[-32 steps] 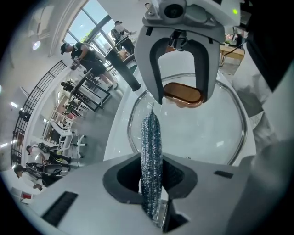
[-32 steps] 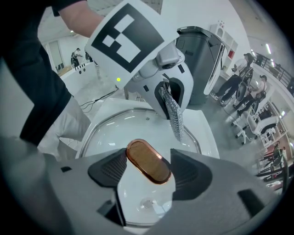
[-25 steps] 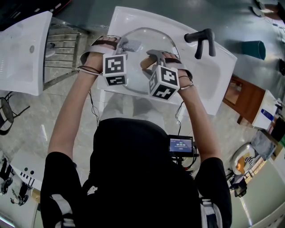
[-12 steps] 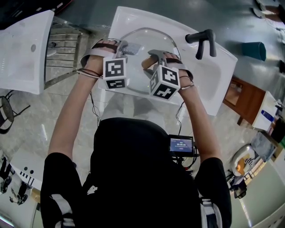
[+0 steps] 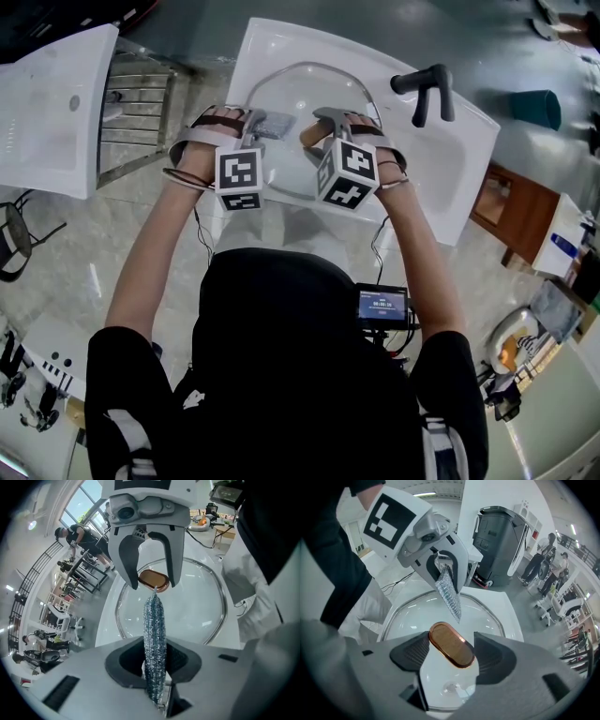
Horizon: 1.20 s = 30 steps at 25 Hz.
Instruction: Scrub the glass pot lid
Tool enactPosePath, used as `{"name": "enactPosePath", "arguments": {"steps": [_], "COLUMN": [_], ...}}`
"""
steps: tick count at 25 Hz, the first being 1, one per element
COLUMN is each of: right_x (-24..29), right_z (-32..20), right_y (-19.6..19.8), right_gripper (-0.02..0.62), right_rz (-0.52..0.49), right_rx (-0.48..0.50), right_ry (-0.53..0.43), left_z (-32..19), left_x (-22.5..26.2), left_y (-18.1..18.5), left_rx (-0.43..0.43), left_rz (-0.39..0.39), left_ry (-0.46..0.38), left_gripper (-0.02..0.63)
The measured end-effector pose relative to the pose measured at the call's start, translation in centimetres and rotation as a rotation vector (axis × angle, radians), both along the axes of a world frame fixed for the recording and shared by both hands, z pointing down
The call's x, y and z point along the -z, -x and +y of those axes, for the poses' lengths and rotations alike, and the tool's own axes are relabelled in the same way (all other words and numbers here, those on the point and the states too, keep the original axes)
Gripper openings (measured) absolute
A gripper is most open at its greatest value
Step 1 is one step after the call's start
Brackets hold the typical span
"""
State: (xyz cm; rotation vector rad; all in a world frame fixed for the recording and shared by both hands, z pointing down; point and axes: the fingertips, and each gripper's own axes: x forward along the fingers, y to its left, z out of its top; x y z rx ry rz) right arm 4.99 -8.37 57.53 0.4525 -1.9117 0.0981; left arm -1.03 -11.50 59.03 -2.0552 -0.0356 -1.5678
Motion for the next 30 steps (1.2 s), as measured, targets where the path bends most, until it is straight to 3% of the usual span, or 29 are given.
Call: {"name": "enactPosePath", "arguments": {"steps": [17, 30], "right_x": [0.0, 0.0], "right_z": [0.0, 0.0], "right_y": [0.0, 0.0], "right_gripper": [0.291, 0.291], "right_rz": [0.004, 0.011], "right_rx": [-0.002, 0.001], "right_ry": [-0.003, -0.007], "left_z": [4.7, 3.0], "left_x": [-0.2, -0.2], "left_y": [2.9, 2.0], "left_rx": [-0.002, -0.007], "left_rz": [-0.027, -0.027], "left_ry": [0.044, 0.008], "left_gripper": [0.072, 0.071]}}
